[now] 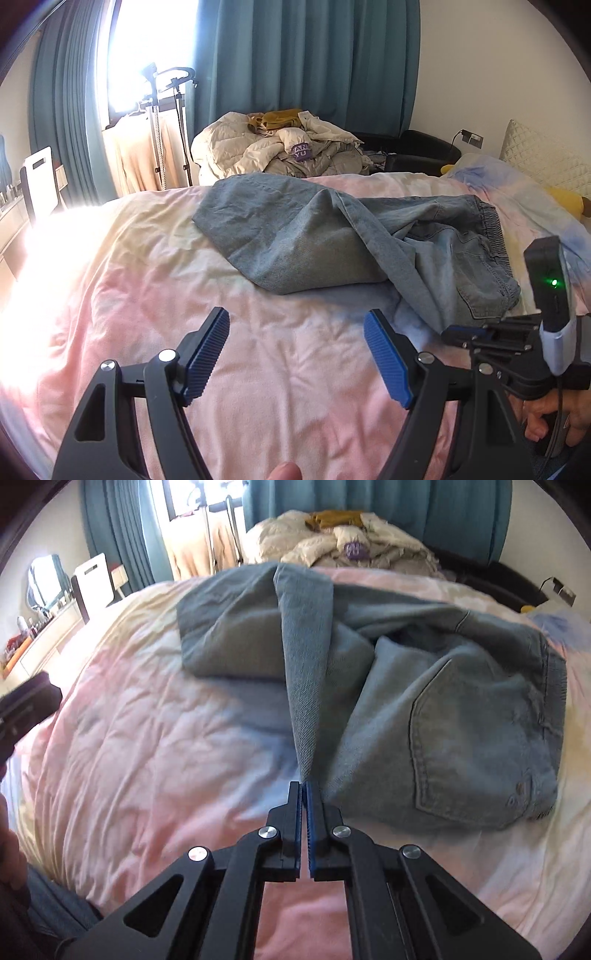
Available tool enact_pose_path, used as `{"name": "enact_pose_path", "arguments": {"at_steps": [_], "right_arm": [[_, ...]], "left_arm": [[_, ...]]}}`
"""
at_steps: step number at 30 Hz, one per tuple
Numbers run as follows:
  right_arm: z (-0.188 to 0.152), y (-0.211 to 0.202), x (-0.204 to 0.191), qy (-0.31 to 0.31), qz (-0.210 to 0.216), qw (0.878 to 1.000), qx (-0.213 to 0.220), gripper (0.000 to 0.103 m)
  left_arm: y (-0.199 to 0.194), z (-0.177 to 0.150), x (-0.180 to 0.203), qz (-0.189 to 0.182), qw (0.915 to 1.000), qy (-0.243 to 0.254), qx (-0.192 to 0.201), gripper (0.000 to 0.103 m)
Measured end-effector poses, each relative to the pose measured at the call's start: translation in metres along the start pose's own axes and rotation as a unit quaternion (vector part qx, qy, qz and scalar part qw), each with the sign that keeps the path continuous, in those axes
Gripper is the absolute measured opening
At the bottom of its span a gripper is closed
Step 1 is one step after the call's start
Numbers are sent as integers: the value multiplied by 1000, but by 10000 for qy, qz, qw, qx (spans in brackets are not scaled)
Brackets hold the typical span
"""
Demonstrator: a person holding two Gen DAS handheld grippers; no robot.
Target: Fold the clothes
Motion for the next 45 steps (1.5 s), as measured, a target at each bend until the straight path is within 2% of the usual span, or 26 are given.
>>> {"name": "enact_pose_path", "arguments": {"at_steps": [2,5,11,14,16,21,24,29,32,34,40,45], "right_arm": [[-8,3,-2,221,391,9990,-73,1],[-6,-12,3,547,823,9939,488,2],[33,-22,40,1069,1018,9811,1248,11],[59,-2,72,1387,1096,9728,1495,28],[76,14,91,1619,1236,9656,1614,51],[116,60,122,1861,1295,9593,1685,56],[136,94,137,2037,1515,9541,1586,56],[157,140,147,2238,2194,9372,1532,55],[160,149,144,2089,2247,9376,1640,42],[162,146,142,1933,2110,9418,1763,12],[164,101,124,1303,1812,9512,2131,5],[155,40,68,41,1581,9545,2530,5]], "left_arm": [[-4,-1,-1,-5,10000,-64,-1,78],[-9,0,-6,15,9998,-188,18,78],[-9,3,-20,52,9987,-515,-5,78],[-2,4,-25,82,9981,-603,-82,77],[3,4,-27,90,9977,-650,-148,78],[20,5,-33,132,9965,-758,-322,77],[31,6,-38,143,9955,-843,-415,77],[53,11,-44,193,9942,-914,-529,77],[66,15,-46,268,9945,-881,-502,77],[72,18,-48,326,9944,-882,-475,77],[74,27,-59,296,9927,-1097,-401,78],[54,32,-63,217,9913,-1278,-238,77]]}}
Point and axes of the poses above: each gripper's, at about its wrist camera, not at the fingertips, and y roughly the way its jaws point, x to its right, z to its top, the point moved 1 cm from there along y, roughly the way its jaws point, and after that the axes turned 14 degrees about -y, right-handed, at the moved point
